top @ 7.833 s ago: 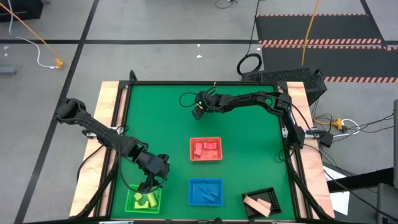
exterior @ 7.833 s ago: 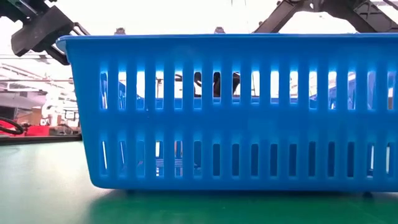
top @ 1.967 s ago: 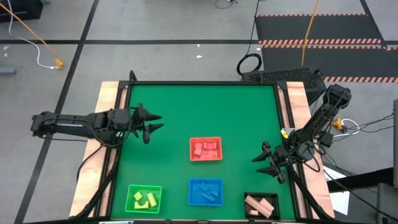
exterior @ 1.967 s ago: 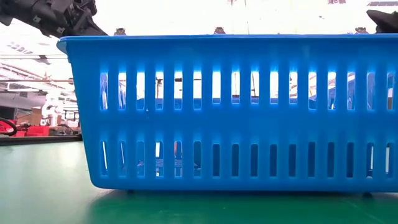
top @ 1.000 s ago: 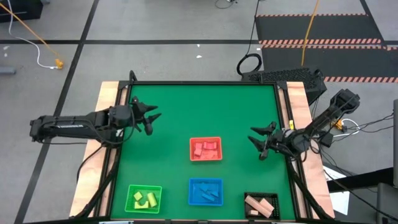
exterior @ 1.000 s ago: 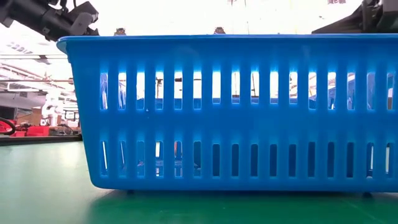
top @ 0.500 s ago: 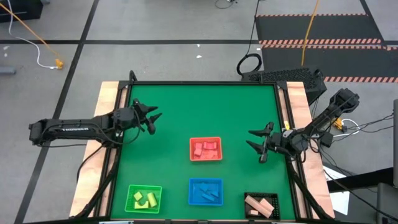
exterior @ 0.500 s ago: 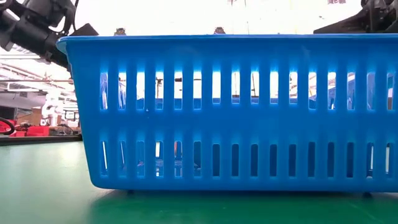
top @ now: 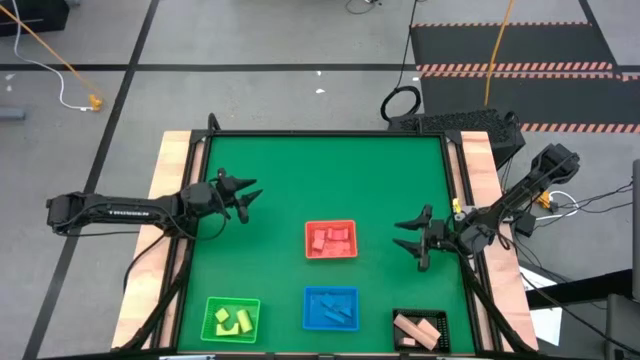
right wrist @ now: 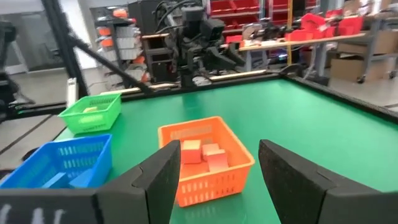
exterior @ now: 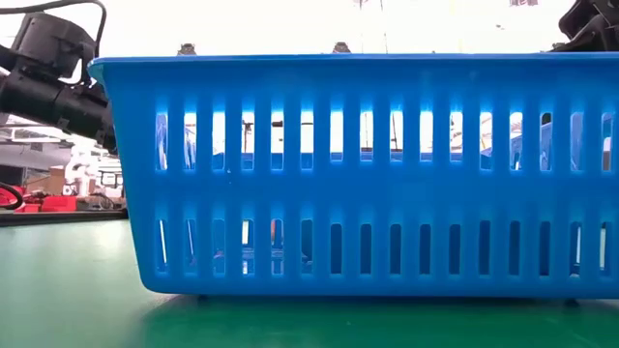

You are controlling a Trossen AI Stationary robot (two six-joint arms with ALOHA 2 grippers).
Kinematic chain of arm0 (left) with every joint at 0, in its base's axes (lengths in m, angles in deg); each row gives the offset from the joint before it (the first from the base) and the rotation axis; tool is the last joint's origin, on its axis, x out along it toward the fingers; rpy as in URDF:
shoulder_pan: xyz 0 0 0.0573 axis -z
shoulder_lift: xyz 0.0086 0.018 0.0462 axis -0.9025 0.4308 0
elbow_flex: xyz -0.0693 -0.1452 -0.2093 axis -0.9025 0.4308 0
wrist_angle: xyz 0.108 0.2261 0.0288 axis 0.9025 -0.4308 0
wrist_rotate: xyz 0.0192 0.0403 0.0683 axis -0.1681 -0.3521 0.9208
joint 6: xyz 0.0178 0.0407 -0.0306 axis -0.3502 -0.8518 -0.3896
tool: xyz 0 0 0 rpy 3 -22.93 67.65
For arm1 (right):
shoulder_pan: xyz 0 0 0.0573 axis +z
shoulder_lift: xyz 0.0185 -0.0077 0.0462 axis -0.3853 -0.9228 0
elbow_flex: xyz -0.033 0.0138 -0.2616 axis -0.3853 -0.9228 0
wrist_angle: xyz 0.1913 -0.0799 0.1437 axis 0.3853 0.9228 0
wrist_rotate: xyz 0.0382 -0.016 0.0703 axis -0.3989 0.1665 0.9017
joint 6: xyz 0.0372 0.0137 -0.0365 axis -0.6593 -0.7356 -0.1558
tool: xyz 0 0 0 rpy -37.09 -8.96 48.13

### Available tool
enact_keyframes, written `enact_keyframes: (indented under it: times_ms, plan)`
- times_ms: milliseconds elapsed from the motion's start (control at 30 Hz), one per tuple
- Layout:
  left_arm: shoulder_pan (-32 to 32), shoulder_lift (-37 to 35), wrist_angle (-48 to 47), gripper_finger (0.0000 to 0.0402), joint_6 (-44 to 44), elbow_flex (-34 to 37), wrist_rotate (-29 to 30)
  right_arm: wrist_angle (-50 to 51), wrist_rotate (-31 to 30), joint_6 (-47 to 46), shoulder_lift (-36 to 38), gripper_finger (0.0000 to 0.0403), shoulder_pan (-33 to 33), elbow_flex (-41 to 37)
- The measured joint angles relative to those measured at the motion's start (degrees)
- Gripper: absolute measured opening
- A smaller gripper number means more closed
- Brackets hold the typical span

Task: Sort & place blocks by color
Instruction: Return to Home Position

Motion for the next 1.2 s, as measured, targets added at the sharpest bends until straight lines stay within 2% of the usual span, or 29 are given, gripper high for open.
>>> enact_keyframes:
  times_ms: [200,567,1200]
  plan:
    - [0.02,-0.04,-0.26,0.0184,-0.09,0.02,-0.92,1.34,3.75,-0.68,-0.11,0.021,0.01,0.0]
    - [0.02,-0.04,-0.24,0.0184,-0.13,0.02,-0.9,8.85,3.76,-8.55,-0.26,0.021,0.01,0.0]
    - [0.02,-0.04,-0.29,0.0184,1.02,0.02,-0.9,8.83,3.78,-8.69,-0.26,0.021,0.01,-0.02]
